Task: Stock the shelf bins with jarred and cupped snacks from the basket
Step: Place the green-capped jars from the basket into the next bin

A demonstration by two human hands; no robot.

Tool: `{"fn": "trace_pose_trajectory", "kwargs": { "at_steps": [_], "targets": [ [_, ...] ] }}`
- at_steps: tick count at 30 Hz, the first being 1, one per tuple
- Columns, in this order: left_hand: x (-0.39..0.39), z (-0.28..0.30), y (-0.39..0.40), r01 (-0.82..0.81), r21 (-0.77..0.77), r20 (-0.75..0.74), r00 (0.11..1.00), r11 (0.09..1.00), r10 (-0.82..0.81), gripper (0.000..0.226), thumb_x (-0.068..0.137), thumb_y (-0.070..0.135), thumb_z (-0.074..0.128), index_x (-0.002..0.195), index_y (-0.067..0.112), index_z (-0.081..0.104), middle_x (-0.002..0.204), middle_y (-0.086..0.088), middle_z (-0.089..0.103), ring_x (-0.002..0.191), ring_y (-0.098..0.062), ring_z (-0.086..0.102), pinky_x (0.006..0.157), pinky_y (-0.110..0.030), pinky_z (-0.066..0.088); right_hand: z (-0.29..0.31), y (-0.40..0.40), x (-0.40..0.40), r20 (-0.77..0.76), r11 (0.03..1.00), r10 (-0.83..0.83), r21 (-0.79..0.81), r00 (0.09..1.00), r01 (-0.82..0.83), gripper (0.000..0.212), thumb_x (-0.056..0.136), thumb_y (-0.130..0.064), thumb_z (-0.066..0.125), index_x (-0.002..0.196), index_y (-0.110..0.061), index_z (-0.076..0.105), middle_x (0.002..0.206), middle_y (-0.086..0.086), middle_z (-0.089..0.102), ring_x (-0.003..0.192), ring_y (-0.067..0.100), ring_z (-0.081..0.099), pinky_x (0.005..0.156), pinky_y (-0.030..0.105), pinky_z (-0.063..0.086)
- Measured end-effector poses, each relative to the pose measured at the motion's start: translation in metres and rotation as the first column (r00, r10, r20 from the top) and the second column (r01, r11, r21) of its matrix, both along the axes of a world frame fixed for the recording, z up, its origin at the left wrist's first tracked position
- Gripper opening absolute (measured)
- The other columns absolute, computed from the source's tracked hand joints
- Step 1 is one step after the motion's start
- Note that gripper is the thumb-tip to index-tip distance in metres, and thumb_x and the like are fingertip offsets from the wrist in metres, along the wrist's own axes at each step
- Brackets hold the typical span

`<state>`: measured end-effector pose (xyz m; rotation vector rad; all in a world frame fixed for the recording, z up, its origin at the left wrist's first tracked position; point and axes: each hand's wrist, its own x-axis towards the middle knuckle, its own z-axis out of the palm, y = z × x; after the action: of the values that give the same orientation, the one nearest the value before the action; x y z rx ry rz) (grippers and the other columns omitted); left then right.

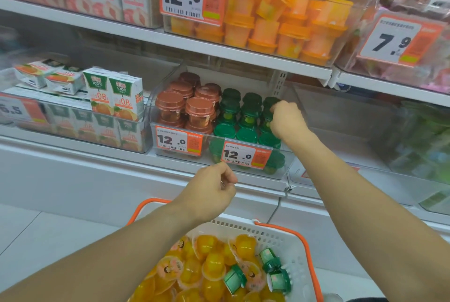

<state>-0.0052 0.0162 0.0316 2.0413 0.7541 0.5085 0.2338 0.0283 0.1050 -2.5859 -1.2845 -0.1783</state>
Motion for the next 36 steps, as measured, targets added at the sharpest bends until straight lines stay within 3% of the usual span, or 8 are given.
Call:
{"fn": "trace_pose_trajectory", "kwargs": {
  "at_steps": [7, 12, 15, 19, 23, 29, 33, 36],
  "targets": [
    [0.002, -0.019, -0.001, 0.169, -0.004, -0.301, 0.940, 0.986, -0.163, 0.010, 0.097, 0.021, 0.055, 0.096, 0.015, 0.062, 0.092, 0.000, 0.065, 0.084, -0.021, 0.062, 0.068, -0.025, 0.047, 0.005, -0.063, -0.039, 0.039, 0.842, 0.437, 0.334, 0.899, -0.424, 0.031, 0.092, 0.005, 0.048, 0.107, -0.010, 0.070, 0.107, 0.005, 0.064, 0.094, 0.014, 0.059, 0.087, 0.025, 0.049],
    [0.001, -0.039, -0.016, 0.332, -0.060, -0.728, 0.631, 0.941, -0.269, 0.033, 0.095, 0.032, 0.053, 0.105, 0.004, 0.068, 0.094, -0.012, 0.071, 0.090, -0.029, 0.068, 0.079, -0.034, 0.055, -0.077, -0.129, -0.062, -0.179, 0.780, 0.625, 0.120, 0.759, -0.614, 0.028, 0.086, 0.005, 0.049, 0.097, -0.010, 0.070, 0.098, 0.000, 0.069, 0.089, 0.011, 0.060, 0.080, 0.014, 0.045],
    [0.008, -0.072, -0.029, 0.344, -0.070, -0.823, 0.510, 0.936, -0.249, 0.030, 0.096, 0.032, 0.054, 0.105, 0.006, 0.067, 0.100, -0.012, 0.071, 0.095, -0.029, 0.067, 0.081, -0.036, 0.055, -0.149, -0.161, -0.069, -0.455, 0.712, 0.484, -0.292, 0.748, -0.638, 0.019, 0.091, -0.006, 0.051, 0.095, -0.015, 0.068, 0.096, 0.001, 0.068, 0.091, 0.020, 0.062, 0.081, 0.031, 0.050],
    [0.006, -0.134, -0.081, 0.289, -0.127, -0.877, 0.414, 0.949, -0.243, 0.028, 0.096, 0.026, 0.053, 0.072, 0.012, 0.053, 0.075, -0.008, 0.052, 0.063, -0.020, 0.049, 0.053, -0.028, 0.035, -0.228, -0.201, -0.088, -0.604, 0.455, 0.234, -0.625, 0.762, -0.634, 0.017, 0.093, -0.014, 0.051, 0.082, -0.001, 0.056, 0.084, 0.011, 0.058, 0.080, 0.027, 0.051, 0.068, 0.038, 0.042],
    [-0.003, -0.193, -0.157, 0.210, -0.337, -0.825, 0.404, 0.918, -0.396, 0.032, 0.104, 0.032, 0.045, 0.120, 0.011, 0.063, 0.117, -0.010, 0.064, 0.113, -0.028, 0.059, 0.091, -0.035, 0.047, -0.265, -0.225, -0.099, -0.632, 0.466, 0.171, -0.624, 0.756, -0.627, 0.019, 0.087, -0.023, 0.066, 0.082, -0.004, 0.064, 0.085, 0.014, 0.065, 0.075, 0.028, 0.060, 0.069, 0.039, 0.052],
    [-0.022, -0.232, -0.180, -0.069, -0.338, -0.827, 0.498, 0.939, -0.261, 0.055, 0.089, 0.067, 0.037, 0.108, 0.028, 0.070, 0.128, -0.006, 0.057, 0.126, -0.027, 0.044, 0.107, -0.046, 0.036, -0.264, -0.220, -0.101, -0.759, 0.432, -0.083, -0.611, 0.645, -0.664, 0.041, 0.074, -0.043, 0.082, 0.100, -0.014, 0.069, 0.102, 0.011, 0.071, 0.087, 0.023, 0.069, 0.077, 0.035, 0.061],
    [-0.015, -0.229, -0.179, 0.009, -0.415, -0.817, 0.437, 0.910, -0.377, 0.070, 0.074, 0.084, 0.046, 0.126, 0.038, 0.061, 0.135, -0.005, 0.052, 0.128, -0.027, 0.039, 0.104, -0.042, 0.037, -0.267, -0.224, -0.101, -0.701, 0.244, -0.145, -0.709, 0.698, -0.662, 0.077, 0.059, -0.051, 0.091, 0.119, -0.010, 0.065, 0.110, 0.010, 0.070, 0.091, 0.025, 0.071, 0.084, 0.040, 0.061],
    [-0.018, -0.221, -0.180, 0.183, -0.295, -0.862, 0.372, 0.938, -0.344, 0.068, 0.085, 0.078, 0.043, 0.143, 0.042, 0.045, 0.146, -0.007, 0.036, 0.137, -0.032, 0.028, 0.110, -0.049, 0.029, -0.267, -0.229, -0.115, -0.646, 0.249, 0.010, -0.738, 0.763, -0.627, 0.070, 0.058, -0.054, 0.090, 0.106, -0.010, 0.064, 0.093, 0.002, 0.066, 0.083, 0.021, 0.064, 0.079, 0.033, 0.057]
  ]
}}
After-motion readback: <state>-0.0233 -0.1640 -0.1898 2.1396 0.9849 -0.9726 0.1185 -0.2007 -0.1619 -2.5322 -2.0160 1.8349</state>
